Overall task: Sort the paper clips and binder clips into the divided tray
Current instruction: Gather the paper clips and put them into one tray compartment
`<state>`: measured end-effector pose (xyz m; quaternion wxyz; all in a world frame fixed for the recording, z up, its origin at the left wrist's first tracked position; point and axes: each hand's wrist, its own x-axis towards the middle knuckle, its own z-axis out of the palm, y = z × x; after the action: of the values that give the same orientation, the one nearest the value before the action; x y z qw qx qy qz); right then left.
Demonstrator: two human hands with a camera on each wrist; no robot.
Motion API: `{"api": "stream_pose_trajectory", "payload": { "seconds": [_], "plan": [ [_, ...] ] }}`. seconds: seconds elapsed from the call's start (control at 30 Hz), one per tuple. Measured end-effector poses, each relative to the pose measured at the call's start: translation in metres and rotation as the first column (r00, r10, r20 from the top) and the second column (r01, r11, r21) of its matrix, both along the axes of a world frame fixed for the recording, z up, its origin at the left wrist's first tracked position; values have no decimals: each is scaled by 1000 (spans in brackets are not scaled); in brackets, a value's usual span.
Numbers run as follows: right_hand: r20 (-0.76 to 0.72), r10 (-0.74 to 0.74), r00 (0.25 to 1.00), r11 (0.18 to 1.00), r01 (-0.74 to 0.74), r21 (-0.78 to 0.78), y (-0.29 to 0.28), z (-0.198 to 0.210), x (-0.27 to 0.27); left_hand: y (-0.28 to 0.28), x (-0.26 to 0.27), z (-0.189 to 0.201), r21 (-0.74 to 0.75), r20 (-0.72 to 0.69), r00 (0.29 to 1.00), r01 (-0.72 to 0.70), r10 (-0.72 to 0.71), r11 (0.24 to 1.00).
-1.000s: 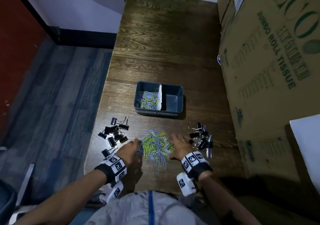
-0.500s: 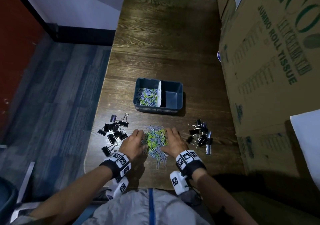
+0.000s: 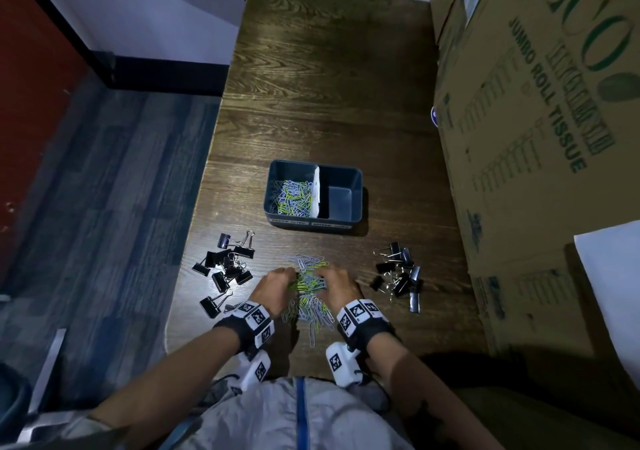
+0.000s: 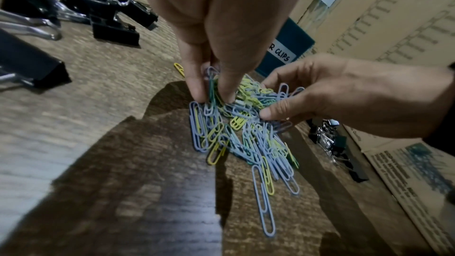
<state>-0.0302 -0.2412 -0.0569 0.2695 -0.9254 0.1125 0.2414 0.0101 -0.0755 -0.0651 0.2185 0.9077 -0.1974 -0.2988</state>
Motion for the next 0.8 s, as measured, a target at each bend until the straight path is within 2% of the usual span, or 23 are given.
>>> {"api": "stream_pose_trajectory", "payload": {
  "seconds": [0.27,0.43,0.67,0.8],
  "plan": [
    [-58,-39,998,999,37,-31,-18,12,11,18,13,8,-78,57,995,-82,87,994],
    [-42,-47,998,999,47,6,-30,25,14,16,33,43,-230,114,987,-86,115,969],
    [107,-36,994,995,26,92,-30,65,35,-6,93,111,-390,271,936,-107,225,915],
    [177,-11,984,991,-13,130,-27,101,65,-19,126,116,-348,276,930,-139,243,927]
  ]
}}
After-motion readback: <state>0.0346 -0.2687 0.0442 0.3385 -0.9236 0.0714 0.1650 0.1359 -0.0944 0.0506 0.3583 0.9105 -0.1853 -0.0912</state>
